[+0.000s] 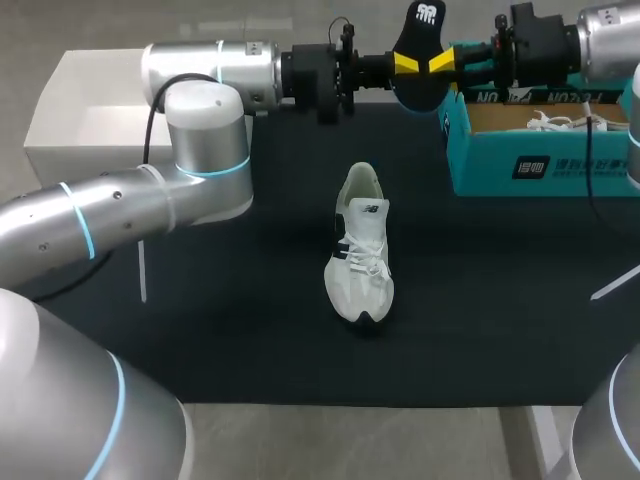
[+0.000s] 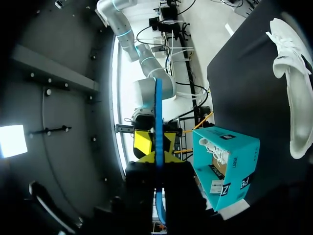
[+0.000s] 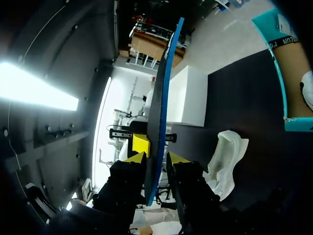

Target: Take the shoe out of the shoebox, open the shoe tongue, remove and reinsert the insole, then place the shoe into the shoebox

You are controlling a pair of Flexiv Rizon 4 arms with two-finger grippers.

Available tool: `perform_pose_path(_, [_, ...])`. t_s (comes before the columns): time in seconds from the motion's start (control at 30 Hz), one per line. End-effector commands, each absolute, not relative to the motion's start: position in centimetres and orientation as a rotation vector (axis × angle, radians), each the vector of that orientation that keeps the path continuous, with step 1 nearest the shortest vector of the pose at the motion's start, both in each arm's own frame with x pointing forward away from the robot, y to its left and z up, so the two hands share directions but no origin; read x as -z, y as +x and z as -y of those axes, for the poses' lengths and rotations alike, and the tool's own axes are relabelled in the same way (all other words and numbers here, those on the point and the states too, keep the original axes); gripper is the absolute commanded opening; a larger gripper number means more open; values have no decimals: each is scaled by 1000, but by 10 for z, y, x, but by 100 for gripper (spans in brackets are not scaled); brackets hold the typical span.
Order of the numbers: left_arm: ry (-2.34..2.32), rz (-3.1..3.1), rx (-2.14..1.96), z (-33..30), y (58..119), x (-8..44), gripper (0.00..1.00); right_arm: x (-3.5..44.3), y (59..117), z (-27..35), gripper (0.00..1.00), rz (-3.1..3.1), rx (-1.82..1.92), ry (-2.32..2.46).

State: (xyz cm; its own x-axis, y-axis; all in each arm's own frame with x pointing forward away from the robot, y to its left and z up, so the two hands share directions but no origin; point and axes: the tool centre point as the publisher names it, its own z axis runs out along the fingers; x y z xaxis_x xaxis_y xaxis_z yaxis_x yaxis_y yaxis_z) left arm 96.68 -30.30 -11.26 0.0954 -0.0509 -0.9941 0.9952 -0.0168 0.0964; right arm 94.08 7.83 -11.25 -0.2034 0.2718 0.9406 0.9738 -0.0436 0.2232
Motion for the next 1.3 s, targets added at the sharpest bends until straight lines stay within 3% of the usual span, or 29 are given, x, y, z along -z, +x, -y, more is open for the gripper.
perform_pose_path(0.03, [1236, -1090, 1178, 304, 967, 114, 0, 112, 944, -79, 28, 1543, 1282, -1353])
perform_pose_path(0.43, [1229, -1086, 1185, 311, 965, 114, 0, 114, 945, -79, 18, 1538, 1282, -1345])
perform_pose_path(0.53, [1228, -1084, 1184, 312, 965, 114, 0, 115, 944, -78, 0, 1534, 1283, -1345])
perform_pose_path(0.63, [1228, -1087, 1180, 311, 964, 115, 0, 115, 942, -78, 0, 1534, 1285, -1346])
perform_pose_path(0.73, [1234, -1104, 1170, 309, 962, 117, 100, 116, 941, -77, 0, 1537, 1291, -1346])
perform_pose_path(0.97, [1226, -1150, 1146, 288, 962, 120, 100, 114, 940, -76, 0, 1549, 1318, -1333])
perform_pose_path(1.3, [1364, -1231, 1091, 207, 965, 136, 100, 115, 941, -75, 0, 1559, 1313, -1317])
